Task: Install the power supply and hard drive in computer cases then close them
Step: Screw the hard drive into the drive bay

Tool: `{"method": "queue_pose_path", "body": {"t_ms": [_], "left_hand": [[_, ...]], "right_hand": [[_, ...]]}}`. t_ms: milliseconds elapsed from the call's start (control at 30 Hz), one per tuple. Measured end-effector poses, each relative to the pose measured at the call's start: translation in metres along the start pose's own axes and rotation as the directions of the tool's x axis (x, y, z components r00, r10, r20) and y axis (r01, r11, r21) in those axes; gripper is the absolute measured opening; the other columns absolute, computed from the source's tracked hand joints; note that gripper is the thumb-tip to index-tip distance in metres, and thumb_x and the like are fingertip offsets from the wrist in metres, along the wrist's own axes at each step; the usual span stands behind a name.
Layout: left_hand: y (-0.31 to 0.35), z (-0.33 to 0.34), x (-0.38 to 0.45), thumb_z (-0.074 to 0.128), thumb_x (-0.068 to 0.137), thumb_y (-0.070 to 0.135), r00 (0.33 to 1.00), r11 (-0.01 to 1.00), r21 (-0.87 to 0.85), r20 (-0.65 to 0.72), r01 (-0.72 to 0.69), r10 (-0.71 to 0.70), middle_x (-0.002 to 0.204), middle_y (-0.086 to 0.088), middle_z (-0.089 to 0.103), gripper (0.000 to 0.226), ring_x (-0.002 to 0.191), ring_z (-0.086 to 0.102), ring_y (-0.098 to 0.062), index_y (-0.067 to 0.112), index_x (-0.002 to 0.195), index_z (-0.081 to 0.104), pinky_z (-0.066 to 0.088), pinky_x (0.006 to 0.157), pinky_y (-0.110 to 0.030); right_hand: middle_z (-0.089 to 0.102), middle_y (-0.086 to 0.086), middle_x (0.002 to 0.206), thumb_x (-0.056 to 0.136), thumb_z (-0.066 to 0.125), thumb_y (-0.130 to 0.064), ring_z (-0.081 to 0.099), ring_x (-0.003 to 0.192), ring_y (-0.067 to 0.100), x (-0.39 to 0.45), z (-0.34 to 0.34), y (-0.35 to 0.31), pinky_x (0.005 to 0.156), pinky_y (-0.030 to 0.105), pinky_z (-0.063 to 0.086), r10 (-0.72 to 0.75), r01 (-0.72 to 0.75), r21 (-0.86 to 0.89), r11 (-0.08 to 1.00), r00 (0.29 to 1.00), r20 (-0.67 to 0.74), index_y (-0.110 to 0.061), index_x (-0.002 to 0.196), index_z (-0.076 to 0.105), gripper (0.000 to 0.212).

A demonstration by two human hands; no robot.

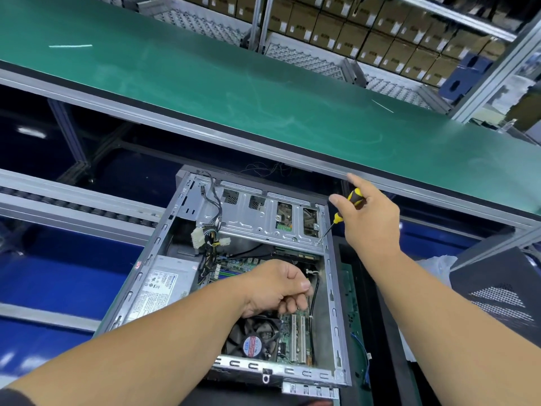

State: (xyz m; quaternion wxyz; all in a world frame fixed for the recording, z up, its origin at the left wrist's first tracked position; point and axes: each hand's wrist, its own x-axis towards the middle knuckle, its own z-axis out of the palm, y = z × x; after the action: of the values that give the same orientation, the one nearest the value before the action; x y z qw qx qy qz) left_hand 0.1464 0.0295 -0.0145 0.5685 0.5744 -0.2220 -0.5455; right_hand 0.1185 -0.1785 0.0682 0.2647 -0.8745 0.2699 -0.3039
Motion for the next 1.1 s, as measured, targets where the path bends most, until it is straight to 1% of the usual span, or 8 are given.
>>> {"method": "queue_pose_path", "body": {"t_ms": [133,367,433,533,700,800,967,1100], "left_hand": [[-0.002,-0.003,0.002,0.056,0.104,0.008,1.0,0.999,-0.047,-0.025,-0.013,0.012,0.075,-0.007,0.071,0.015,0.058,0.06,-0.01,0.006,0.095,0.068,0.046,0.05,-0.018],[-0.005,-0.006,0.005,0.066,0.094,-0.004,0.999,0.996,-0.088,-0.03,-0.022,0.019,0.082,-0.015,0.074,0.009,0.067,0.067,-0.016,0.003,0.095,0.072,0.056,0.059,-0.023],[-0.006,-0.007,0.004,0.067,0.093,-0.007,0.999,0.993,-0.109,-0.044,-0.032,0.028,0.084,-0.017,0.074,0.009,0.066,0.068,-0.017,-0.002,0.101,0.069,0.057,0.06,-0.023],[-0.006,-0.008,0.006,0.068,0.091,-0.01,0.994,0.985,-0.159,-0.092,-0.065,0.051,0.082,-0.019,0.074,0.012,0.063,0.069,-0.018,-0.003,0.1,0.066,0.058,0.058,-0.022],[-0.005,-0.007,0.009,0.068,0.094,-0.001,0.994,0.989,-0.138,-0.097,-0.055,0.042,0.082,-0.018,0.074,0.002,0.062,0.067,-0.018,0.0,0.095,0.068,0.055,0.054,-0.023],[-0.007,-0.007,0.008,0.066,0.099,0.008,0.997,0.994,-0.106,-0.075,-0.028,0.02,0.082,-0.016,0.074,0.007,0.062,0.066,-0.016,0.002,0.095,0.068,0.053,0.054,-0.023],[-0.006,-0.009,0.008,0.064,0.1,0.012,0.995,0.988,-0.149,-0.097,-0.031,0.017,0.08,-0.015,0.074,0.01,0.058,0.065,-0.015,0.004,0.094,0.067,0.052,0.051,-0.022],[-0.005,-0.006,0.009,0.065,0.1,0.008,0.995,0.989,-0.149,-0.101,-0.023,0.008,0.079,-0.015,0.074,0.007,0.058,0.064,-0.014,0.004,0.095,0.067,0.051,0.05,-0.021]], "right_hand": [[0.068,-0.024,0.107,0.1,0.06,-0.034,0.066,0.094,-0.003,-0.006,-0.002,0.001,0.08,0.017,0.052,-0.097,0.063,0.166,0.984,0.974,0.204,-0.054,0.148,0.04,0.056],[0.066,-0.014,0.088,0.092,0.072,-0.047,0.063,0.083,0.013,-0.005,0.002,-0.002,0.076,0.033,0.055,-0.039,0.037,-0.062,0.997,0.999,-0.034,-0.045,0.139,0.057,0.049],[0.066,-0.016,0.09,0.097,0.065,-0.047,0.062,0.083,0.005,-0.01,0.003,0.0,0.07,0.027,0.051,-0.046,0.046,-0.022,0.999,0.999,-0.004,-0.05,0.145,0.047,0.051],[0.069,-0.018,0.112,0.102,0.059,-0.027,0.066,0.097,-0.001,-0.015,-0.001,0.003,0.083,0.025,0.055,-0.098,0.063,0.214,0.975,0.983,0.155,-0.052,0.147,0.043,0.055],[0.059,-0.014,0.078,0.094,0.072,-0.037,0.056,0.064,0.007,-0.011,0.001,-0.004,0.057,0.025,0.047,-0.039,0.039,0.001,0.999,0.999,0.009,-0.049,0.14,0.055,0.051],[0.059,-0.015,0.08,0.096,0.068,-0.043,0.056,0.069,0.01,-0.013,0.003,-0.004,0.064,0.029,0.048,-0.002,0.002,0.029,1.0,1.0,-0.004,-0.051,0.144,0.049,0.052],[0.071,-0.017,0.099,0.101,0.061,-0.022,0.068,0.087,0.006,-0.017,-0.004,0.002,0.082,0.026,0.056,-0.095,0.072,0.155,0.985,0.984,0.148,-0.053,0.145,0.046,0.056],[0.064,-0.012,0.08,0.091,0.075,-0.038,0.064,0.074,0.009,-0.015,-0.004,0.001,0.074,0.037,0.059,-0.021,0.022,0.031,0.999,0.999,-0.048,-0.04,0.131,0.064,0.041]]}}
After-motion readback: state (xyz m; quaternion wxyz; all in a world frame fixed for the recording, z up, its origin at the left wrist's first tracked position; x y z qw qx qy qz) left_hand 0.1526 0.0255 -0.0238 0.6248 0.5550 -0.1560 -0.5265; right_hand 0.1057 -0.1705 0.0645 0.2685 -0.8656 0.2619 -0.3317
